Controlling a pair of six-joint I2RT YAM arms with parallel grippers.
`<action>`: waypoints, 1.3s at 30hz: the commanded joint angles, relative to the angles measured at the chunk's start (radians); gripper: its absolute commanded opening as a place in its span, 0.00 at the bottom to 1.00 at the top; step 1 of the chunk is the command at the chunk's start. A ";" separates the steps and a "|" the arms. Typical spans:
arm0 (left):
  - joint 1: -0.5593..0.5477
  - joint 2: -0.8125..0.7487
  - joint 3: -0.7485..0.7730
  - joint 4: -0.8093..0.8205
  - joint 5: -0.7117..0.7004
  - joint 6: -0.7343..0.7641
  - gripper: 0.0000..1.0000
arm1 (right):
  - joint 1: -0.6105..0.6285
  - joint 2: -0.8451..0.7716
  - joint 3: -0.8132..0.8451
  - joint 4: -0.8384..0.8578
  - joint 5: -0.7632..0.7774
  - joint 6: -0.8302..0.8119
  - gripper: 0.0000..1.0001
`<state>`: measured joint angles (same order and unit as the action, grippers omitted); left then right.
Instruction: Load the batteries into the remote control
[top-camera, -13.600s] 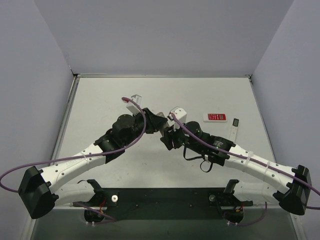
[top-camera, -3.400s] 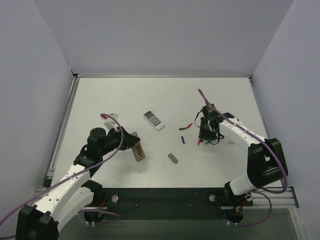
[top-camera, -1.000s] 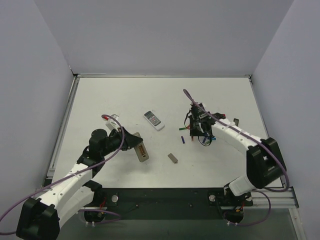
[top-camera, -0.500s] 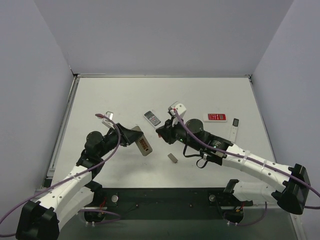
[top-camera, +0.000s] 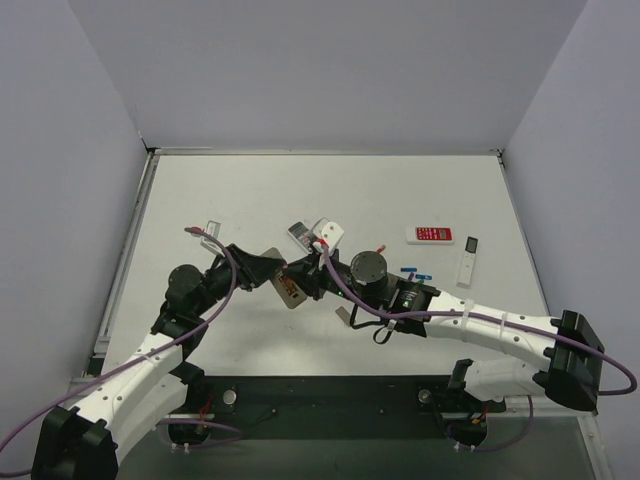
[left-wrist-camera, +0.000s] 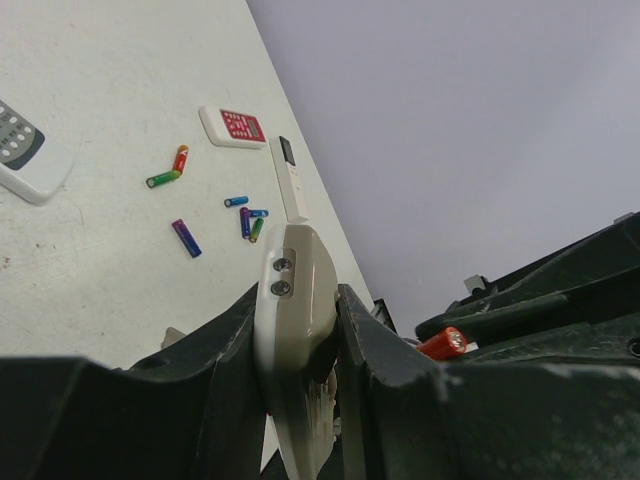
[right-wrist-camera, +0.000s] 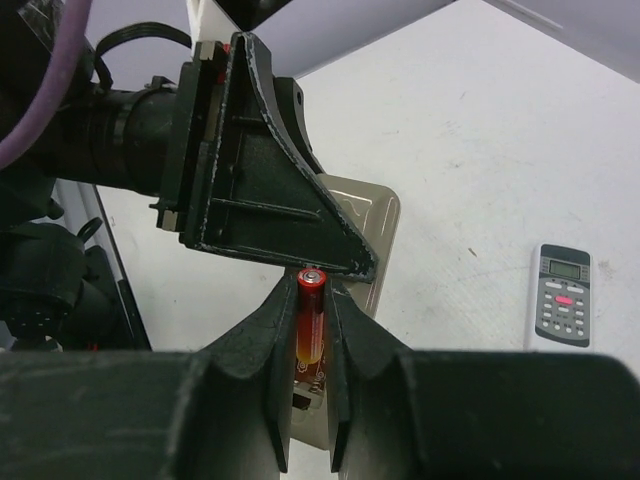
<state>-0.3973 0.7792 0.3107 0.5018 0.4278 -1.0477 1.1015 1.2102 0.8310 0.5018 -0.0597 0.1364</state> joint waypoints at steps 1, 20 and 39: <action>0.005 -0.023 0.011 0.087 0.002 -0.029 0.00 | 0.017 0.026 0.002 0.112 0.015 -0.040 0.00; 0.005 -0.038 0.047 0.029 -0.023 -0.037 0.00 | 0.032 0.083 -0.058 0.069 0.106 -0.130 0.00; 0.003 -0.026 0.073 -0.065 -0.024 0.058 0.00 | 0.032 0.230 -0.128 0.225 0.234 -0.047 0.11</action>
<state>-0.3904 0.7727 0.3161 0.3473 0.3592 -0.9810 1.1469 1.4078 0.7452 0.6998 0.0669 0.0593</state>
